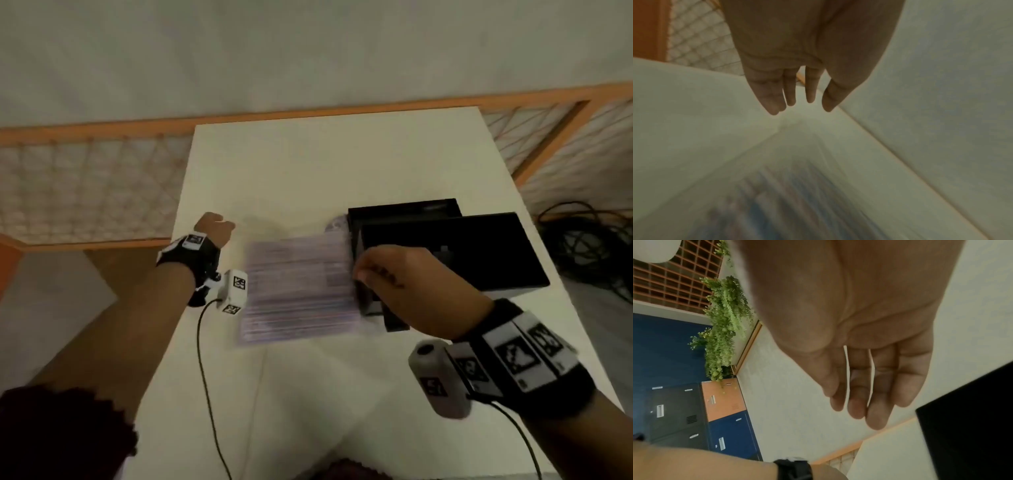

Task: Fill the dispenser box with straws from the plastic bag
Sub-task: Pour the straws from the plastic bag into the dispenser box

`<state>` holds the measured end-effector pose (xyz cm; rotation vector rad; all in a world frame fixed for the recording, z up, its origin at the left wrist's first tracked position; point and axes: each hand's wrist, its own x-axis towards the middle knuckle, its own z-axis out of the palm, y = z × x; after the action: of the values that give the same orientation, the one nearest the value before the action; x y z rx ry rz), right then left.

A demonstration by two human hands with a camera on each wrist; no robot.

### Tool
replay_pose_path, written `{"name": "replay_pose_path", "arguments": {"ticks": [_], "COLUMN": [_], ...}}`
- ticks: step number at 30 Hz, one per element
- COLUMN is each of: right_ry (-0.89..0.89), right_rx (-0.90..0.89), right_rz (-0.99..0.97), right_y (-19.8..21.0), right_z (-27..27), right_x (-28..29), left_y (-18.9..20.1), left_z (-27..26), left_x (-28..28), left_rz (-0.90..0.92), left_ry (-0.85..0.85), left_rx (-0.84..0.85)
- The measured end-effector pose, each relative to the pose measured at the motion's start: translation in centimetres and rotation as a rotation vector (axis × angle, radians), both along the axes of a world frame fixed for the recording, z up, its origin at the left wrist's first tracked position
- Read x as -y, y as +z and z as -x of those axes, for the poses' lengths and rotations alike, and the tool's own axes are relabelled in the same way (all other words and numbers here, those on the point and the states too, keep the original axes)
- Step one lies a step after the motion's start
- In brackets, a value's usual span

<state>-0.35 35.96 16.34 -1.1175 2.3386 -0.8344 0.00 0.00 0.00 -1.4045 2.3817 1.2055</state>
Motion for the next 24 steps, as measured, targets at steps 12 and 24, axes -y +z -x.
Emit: {"name": "replay_pose_path", "arguments": {"ticks": [12, 24], "right_ry": [-0.115, -0.088], "right_rx": [-0.100, -0.223], "right_rz": [-0.076, -0.047], "right_y": [-0.7, -1.5], "right_z": [2.0, -0.4], "right_x": [10.6, 14.9], "left_y": [9.4, 15.6], "left_z": [1.1, -7.3], "left_x": [-3.9, -7.5], "left_rz": [0.181, 0.252], "left_ry": [-0.637, -0.594], "left_rx": [-0.017, -0.540]}}
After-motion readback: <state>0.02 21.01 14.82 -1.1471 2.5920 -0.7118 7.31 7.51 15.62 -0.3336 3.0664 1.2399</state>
